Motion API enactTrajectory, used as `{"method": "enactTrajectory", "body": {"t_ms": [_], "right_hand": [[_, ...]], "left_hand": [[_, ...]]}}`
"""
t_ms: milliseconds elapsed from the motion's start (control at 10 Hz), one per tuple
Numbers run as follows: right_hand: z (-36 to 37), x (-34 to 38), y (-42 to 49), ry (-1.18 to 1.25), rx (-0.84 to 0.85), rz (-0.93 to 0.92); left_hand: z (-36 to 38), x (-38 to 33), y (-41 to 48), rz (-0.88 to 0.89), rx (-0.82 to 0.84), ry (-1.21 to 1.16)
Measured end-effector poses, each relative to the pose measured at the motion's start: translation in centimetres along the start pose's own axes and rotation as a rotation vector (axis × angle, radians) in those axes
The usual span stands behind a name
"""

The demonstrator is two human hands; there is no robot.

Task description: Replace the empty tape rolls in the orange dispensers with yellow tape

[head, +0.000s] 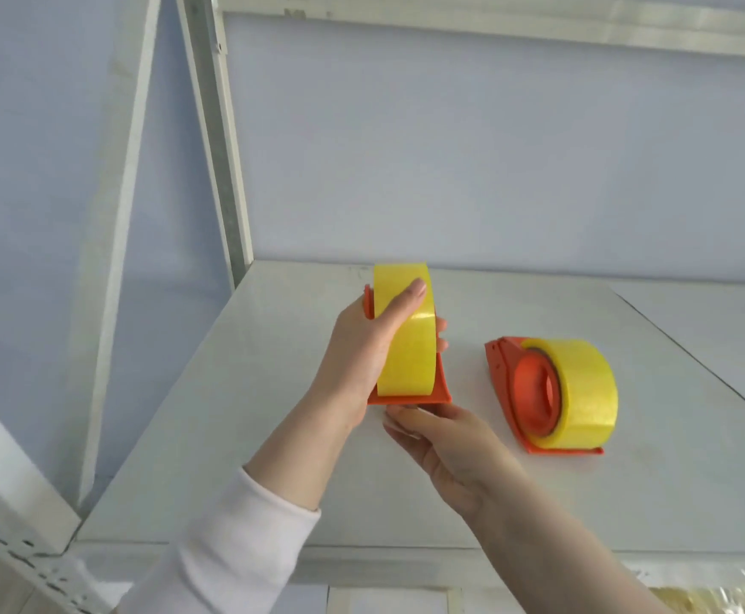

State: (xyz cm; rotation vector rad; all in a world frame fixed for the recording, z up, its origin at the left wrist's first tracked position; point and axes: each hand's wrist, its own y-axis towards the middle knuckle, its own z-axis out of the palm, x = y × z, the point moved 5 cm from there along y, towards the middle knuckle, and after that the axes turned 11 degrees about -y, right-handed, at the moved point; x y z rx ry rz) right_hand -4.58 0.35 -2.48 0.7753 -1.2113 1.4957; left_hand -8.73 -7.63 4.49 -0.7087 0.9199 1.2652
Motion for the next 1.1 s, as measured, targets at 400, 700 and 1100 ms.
{"method": "enactTrajectory", "body": {"t_ms": [400,700,1100], "right_hand": [[-3.1,-2.6,-2.5,0.214,-0.046,0.206],[-3.5,-3.2,-4.5,0.15,-0.05,0.211],[-5.0,-2.8,-6.5,-0.002,-0.03,0.064]], "left_hand": [[-1.8,4.8,-0.8,-0.016,0.034,0.188],[-2.9,5.2,-1.8,0.084,-0.024,0.389],[-4.4,6.8,-9.9,0.306,-0.383,0.336]]}}
